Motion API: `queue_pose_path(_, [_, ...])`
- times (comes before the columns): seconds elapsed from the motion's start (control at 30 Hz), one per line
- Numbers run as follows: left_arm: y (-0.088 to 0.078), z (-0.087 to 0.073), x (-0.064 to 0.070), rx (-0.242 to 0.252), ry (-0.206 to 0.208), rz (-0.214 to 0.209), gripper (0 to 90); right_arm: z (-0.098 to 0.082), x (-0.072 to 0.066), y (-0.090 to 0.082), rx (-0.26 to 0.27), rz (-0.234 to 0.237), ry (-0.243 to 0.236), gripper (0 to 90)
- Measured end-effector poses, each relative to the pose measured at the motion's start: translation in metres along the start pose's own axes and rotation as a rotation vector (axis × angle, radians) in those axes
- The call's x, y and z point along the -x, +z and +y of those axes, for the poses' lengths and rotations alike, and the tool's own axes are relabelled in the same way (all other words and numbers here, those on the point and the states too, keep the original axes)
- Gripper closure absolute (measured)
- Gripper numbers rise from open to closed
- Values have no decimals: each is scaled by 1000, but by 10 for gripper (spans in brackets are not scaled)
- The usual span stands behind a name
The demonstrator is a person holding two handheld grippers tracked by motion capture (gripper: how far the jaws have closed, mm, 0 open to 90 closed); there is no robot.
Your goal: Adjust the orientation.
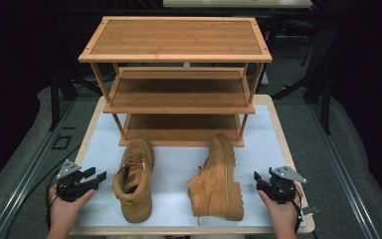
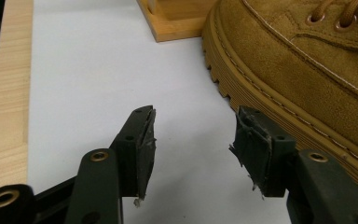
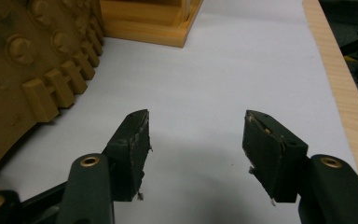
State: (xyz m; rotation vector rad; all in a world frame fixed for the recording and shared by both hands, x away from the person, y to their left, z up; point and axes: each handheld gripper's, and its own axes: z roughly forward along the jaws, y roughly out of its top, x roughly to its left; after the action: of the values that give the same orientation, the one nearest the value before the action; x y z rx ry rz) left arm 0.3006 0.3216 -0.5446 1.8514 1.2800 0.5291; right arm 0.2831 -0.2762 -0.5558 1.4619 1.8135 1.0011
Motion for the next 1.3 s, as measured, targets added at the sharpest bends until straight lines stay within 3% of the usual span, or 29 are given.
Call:
queue_pose_path(0.23, [-3,-1,3,0,-18,-16,486,-2,0,1,-12,7,17,403])
queue_pose_path(0.33, [-5,-1,5,-2,3,-6,485,-1,-1,1,14,14,19,403])
queue_pose_path(0.43, [-10,3,6,17,-1,-3,483,-1,-1,1,-6,14,15,403])
queue_pose_path(0.53, [-14,7,8,30,-21,-3,475,-2,0,1,10,20,27,404])
queue_pose_path(0.73, [-15,10,11,51,-13,-4,469,-2,-1,2,-7,20,29,405])
queue_pose_path(1.1, [-22,19,12,64,-61,-36,483,-1,-1,-1,7,16,24,402])
queue_pose_path(1.2, [-30,30,15,84,-109,-83,480,0,1,-3,2,6,26,401])
queue_pose_path(1.3, [-35,40,20,56,-90,-94,483,-1,1,-4,1,4,20,399])
